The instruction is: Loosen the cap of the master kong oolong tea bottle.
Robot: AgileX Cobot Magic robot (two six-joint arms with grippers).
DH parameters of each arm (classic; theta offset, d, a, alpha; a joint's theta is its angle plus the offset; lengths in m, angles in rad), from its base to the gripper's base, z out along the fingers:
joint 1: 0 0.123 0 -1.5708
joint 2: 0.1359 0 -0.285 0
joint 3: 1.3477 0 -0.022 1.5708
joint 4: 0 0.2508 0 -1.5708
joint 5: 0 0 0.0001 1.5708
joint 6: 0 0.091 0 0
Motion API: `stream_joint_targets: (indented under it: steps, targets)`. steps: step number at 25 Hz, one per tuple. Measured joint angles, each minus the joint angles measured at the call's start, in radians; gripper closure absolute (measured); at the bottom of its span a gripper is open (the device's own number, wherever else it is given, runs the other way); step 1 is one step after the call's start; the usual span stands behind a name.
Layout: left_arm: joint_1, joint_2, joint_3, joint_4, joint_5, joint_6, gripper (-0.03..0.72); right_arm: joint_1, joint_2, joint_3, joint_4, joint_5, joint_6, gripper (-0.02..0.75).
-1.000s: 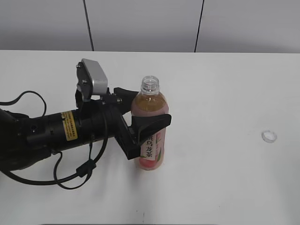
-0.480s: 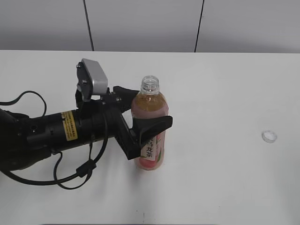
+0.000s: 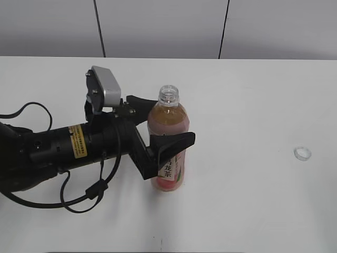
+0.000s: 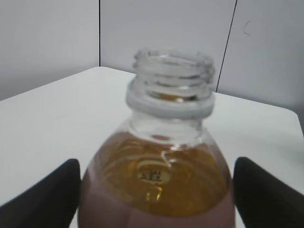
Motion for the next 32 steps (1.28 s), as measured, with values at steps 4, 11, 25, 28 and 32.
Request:
stream_joint_targets:
  steps: [4,11,25,28,32]
  targets:
    - [0.0,0.0,0.0,0.0,0.0,0.0,0.087,0.0,0.0,0.0,0.0,0.0,0.0,0.205]
    - [0.0,-0.064,0.0,-0.005,0.0,0.0,0.087,0.0,0.0,0.0,0.0,0.0,0.0,0.205]
    - [0.0,-0.277,0.0,-0.004,0.093,-0.114,0.095,0.0,0.0,0.0,0.0,0.0,0.0,0.205]
    - [0.0,-0.347,0.0,0.012,0.167,-0.146,0.095,0.0,0.0,0.0,0.0,0.0,0.0,0.205]
    - [0.0,-0.436,0.0,0.051,0.227,-0.209,0.095,0.0,0.0,0.0,0.0,0.0,0.0,0.205]
